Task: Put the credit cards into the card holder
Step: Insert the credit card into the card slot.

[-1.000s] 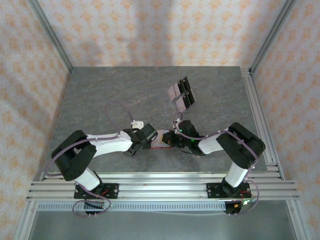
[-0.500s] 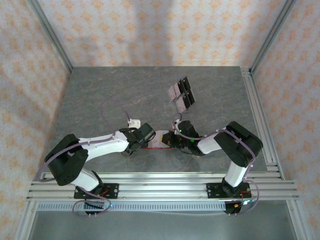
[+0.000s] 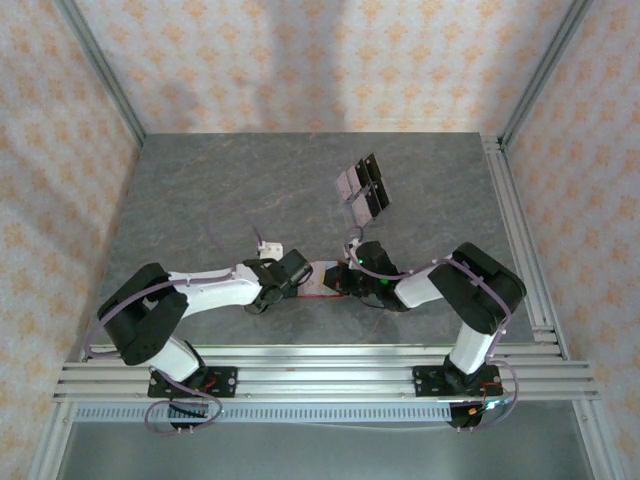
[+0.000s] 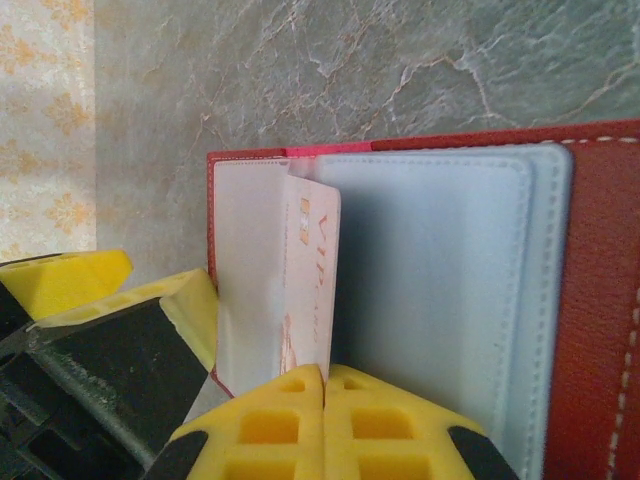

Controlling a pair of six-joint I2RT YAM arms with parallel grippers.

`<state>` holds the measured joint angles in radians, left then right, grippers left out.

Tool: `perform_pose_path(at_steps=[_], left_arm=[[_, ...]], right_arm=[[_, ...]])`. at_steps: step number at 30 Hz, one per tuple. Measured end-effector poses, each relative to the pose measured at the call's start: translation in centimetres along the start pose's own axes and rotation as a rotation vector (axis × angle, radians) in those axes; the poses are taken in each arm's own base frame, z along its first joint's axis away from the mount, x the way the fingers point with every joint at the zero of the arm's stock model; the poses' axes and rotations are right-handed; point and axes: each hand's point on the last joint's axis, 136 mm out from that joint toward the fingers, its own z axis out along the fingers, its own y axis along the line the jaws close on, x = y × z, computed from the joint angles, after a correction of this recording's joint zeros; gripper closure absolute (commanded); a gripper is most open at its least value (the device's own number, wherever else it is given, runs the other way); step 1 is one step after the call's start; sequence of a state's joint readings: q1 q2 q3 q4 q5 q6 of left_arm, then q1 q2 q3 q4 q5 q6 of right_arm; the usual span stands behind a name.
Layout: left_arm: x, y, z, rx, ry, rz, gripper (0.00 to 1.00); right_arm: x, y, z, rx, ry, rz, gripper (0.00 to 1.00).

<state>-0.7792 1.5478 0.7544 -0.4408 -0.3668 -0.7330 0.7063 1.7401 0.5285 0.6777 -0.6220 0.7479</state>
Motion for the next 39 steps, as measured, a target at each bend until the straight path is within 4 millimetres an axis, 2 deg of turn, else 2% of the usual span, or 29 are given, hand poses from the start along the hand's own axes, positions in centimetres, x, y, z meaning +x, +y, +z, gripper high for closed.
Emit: perform_pose_path(at_steps=[16, 39], left_arm=[[0.2, -0.2, 0.4, -0.004, 0.003, 0.0, 0.0], [0.2, -0.3, 0.5, -0.003, 0.003, -0.001, 0.0]], right_arm=[[0.3, -0.2, -0.4, 0.032, 0.023, -0.021, 1.0], [0.2, 0.7, 1.0, 0.016, 0.081, -0.024, 1.0]])
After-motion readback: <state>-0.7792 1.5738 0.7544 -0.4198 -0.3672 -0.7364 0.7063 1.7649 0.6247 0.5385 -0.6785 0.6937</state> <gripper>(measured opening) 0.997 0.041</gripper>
